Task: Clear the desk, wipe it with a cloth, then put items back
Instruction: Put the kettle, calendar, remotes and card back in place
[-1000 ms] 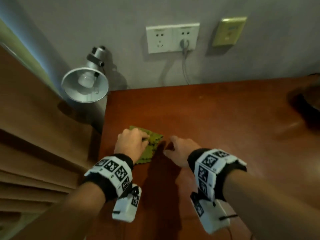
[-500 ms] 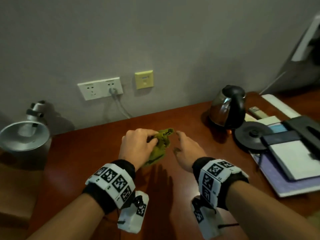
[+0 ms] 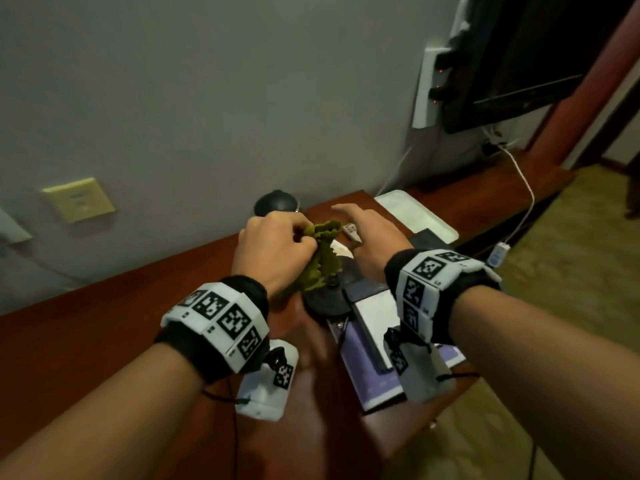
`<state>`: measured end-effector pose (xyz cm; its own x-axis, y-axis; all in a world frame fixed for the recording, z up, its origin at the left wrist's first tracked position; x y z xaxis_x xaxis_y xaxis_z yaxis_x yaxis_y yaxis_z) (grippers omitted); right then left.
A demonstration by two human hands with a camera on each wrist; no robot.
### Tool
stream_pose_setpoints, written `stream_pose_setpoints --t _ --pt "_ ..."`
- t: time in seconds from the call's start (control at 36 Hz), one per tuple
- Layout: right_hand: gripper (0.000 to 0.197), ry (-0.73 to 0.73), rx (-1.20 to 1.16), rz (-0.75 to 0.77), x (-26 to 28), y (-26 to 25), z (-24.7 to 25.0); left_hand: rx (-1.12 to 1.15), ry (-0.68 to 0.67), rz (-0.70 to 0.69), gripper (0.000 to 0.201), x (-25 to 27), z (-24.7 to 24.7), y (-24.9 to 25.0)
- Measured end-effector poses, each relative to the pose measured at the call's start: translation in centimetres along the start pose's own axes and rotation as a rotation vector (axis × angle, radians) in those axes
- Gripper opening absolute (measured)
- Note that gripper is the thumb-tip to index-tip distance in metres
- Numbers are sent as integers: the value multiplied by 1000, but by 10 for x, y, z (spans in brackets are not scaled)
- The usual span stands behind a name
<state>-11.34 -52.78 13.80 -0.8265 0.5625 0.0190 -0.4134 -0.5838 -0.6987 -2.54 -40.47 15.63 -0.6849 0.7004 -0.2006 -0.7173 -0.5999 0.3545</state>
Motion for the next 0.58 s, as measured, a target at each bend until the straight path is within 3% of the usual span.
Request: stream_pose_setpoints --t 0.14,0.19,0.28,0.42,0.58 --pt "50 -10 81 -43 -10 58 53 23 -40 -67 12 -34 -25 74" --pt "36 -14 71 -65 -14 77 69 48 -40 -93 10 -47 -36 98" --pt "8 3 36 -116 -23 106 92 83 -24 -98 28 -68 -50 126" --pt "26 42 88 -202 -51 144 132 162 27 -57 44 -123 -68 156" --pt "15 53 126 -293 -104 174 169 105 66 -25 42 -191 -92 182"
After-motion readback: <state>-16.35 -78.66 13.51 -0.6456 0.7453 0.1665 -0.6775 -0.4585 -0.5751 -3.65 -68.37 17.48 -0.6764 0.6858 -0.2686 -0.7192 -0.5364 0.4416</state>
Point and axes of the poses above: each hand's wrist, its own x-axis away from the middle knuckle, its own z-axis out of the back of the hand, y = z × x, the point moved 6 cm from there along -x, towards the middle knuckle, and after that the axes turned 14 degrees about -x, right-handed, at the moved point
